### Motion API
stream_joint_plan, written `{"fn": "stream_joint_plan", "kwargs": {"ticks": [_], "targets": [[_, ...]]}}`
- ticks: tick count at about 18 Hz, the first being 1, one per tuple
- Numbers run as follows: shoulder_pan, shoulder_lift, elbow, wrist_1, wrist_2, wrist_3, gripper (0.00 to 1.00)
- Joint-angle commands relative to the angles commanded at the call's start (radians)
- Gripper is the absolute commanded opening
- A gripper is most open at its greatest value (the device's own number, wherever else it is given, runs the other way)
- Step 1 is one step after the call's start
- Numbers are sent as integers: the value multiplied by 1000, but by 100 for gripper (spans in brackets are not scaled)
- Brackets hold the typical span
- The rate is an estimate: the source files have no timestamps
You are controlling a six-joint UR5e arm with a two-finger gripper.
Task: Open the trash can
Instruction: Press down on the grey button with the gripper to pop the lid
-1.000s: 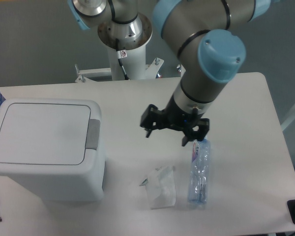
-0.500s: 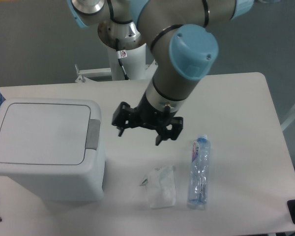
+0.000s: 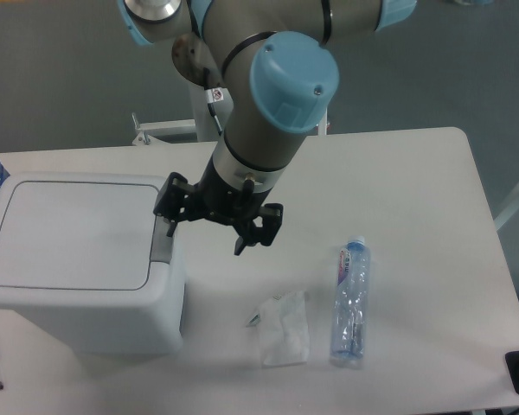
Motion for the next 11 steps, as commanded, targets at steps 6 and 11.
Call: {"fn": "stream_joint_plan", "kwargs": {"ticks": [6,11], "targets": [[0,0,0,5,6,0,100],[0,-3,-3,8,11,-2,100]]}}
